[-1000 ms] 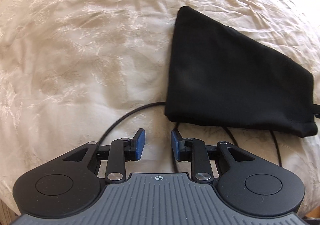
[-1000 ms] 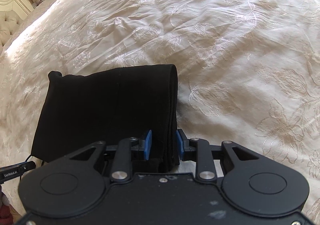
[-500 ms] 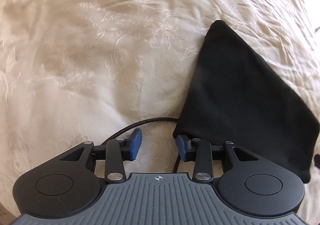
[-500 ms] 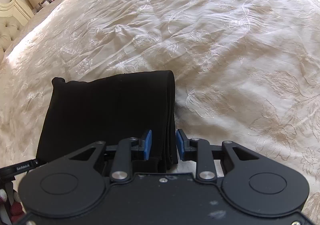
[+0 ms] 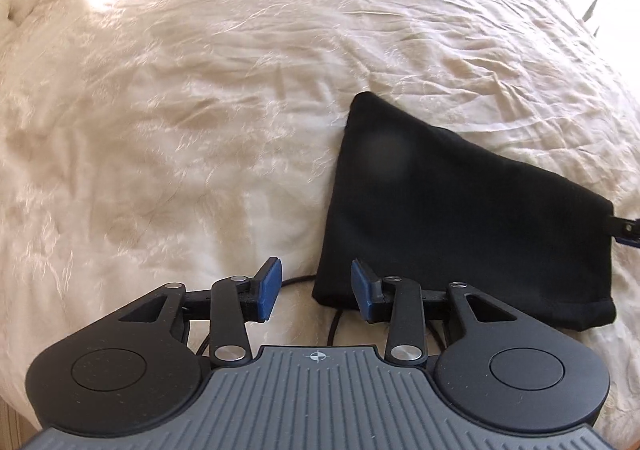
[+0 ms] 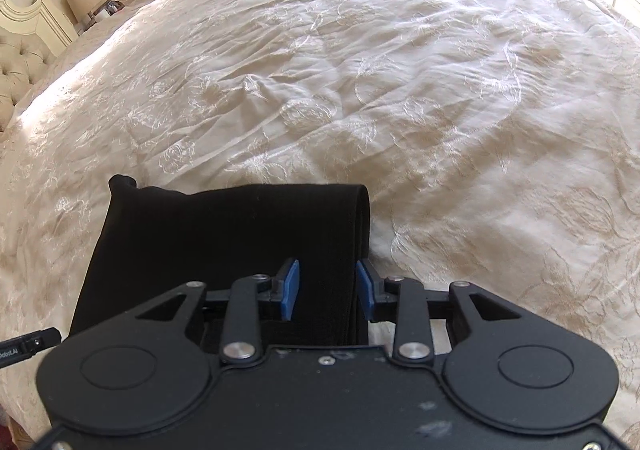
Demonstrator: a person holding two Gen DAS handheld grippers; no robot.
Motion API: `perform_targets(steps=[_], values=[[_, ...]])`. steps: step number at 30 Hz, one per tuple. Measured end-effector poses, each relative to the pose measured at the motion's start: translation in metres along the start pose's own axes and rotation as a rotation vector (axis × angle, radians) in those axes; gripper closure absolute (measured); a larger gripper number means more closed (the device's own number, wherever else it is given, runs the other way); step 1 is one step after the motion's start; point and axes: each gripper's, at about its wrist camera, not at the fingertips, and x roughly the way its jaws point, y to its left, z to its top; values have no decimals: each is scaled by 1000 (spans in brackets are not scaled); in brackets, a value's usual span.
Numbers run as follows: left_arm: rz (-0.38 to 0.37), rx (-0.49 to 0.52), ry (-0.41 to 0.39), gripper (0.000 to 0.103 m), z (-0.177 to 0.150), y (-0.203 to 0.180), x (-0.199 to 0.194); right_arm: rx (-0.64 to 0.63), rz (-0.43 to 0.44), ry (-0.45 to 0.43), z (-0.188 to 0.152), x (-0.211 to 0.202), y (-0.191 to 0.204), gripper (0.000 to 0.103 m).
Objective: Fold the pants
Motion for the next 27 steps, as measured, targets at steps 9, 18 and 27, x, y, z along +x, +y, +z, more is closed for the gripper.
perform_targets(steps=[9, 18, 27], values=[[-32, 143, 34, 66, 32, -51, 49, -64, -34, 20, 15, 37, 20, 69], [-4, 211, 67, 66, 42, -55, 71, -163, -77, 57, 15, 51, 31, 62], [-32, 225, 83, 54, 56, -39, 92, 73, -59, 127, -10, 36, -11, 52]])
